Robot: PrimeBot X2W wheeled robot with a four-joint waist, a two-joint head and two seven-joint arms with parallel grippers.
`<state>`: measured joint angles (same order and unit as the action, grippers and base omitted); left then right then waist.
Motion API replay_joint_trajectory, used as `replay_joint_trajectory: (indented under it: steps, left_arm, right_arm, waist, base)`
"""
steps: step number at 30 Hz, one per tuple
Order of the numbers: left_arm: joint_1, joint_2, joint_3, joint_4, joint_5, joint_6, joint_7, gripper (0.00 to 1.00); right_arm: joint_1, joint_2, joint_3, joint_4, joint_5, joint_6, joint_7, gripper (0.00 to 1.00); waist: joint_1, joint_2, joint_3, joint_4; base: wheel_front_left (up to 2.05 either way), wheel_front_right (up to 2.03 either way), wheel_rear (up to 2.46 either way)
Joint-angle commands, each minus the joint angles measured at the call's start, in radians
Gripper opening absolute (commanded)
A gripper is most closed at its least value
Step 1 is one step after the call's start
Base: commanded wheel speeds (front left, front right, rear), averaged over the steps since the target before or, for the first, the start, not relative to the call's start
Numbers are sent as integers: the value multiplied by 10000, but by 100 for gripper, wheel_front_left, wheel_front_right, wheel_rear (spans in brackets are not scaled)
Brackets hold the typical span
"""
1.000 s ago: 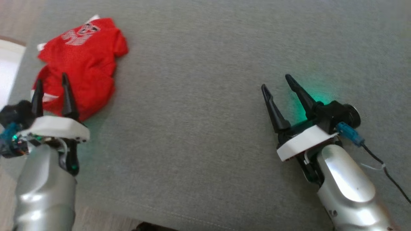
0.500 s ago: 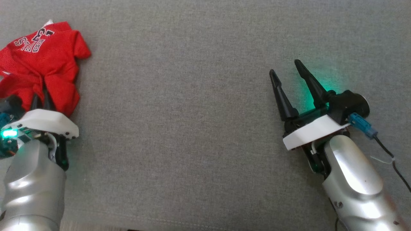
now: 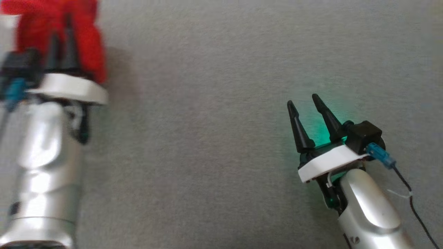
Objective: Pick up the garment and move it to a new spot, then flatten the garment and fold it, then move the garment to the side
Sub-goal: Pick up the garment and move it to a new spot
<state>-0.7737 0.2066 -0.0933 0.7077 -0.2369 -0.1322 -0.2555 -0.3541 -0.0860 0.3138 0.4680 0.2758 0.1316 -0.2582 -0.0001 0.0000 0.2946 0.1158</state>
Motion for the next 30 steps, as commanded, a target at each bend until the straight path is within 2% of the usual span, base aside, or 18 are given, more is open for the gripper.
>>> replay_joint_trajectory:
  steps: [1,8,9,13,17,18,19,20,25,30]
  left_arm:
    - [-199,36,-208,-578,-46,19,-60,0]
    - [-83,-1110,-2331,-1059,-856,17,-61,0]
    - [-83,-1110,-2331,-1059,-856,17,-61,0]
    - [170,-1454,-3389,-981,-1543,17,-62,0]
    - [649,-1551,-4300,-773,-2184,16,-62,0]
    - [780,-1555,-4533,-746,-2390,16,-62,18]
    - [890,-1557,-4690,-697,-2535,18,-62,50]
    - [1001,-1558,-4779,-589,-2642,61,-62,100]
    - [1527,-1561,-4489,-242,-2583,581,-62,100]
    - [2464,-1407,-3221,-747,-2128,974,-62,100]
  right_arm:
    - [139,200,142,-226,93,-9,-36,100]
    - [320,320,124,-217,220,-9,-36,100]
    - [320,320,124,-217,220,-9,-36,100]
    - [311,345,180,-225,300,-9,-36,100]
    - [333,353,229,-247,467,-9,-36,100]
    - [345,354,235,-245,503,-9,-36,100]
    - [352,354,246,-242,545,-9,-36,100]
    - [358,355,251,-235,571,-9,-36,100]
    - [457,356,91,-235,610,-9,-36,100]
    - [615,356,-170,-287,603,-9,-36,100]
  waist:
    - [1,0,-438,-643]
    - [1,0,-614,-1920]
    - [1,0,-614,-1920]
    - [1,0,-603,-2618]
    - [1,0,-596,-3111]
    - [1,0,-592,-3185]
    - [1,0,-595,-3245]
    - [1,0,-612,-3285]
    - [1,0,-740,-3201]
    - [1,0,-1034,-2769]
  base:
    - [0,0,0]
    - [0,0,0]
    - [0,0,0]
    - [0,0,0]
    - [0,0,0]
    - [0,0,0]
    - [0,0,0]
    - [0,0,0]
    - [0,0,0]
    - [0,0,0]
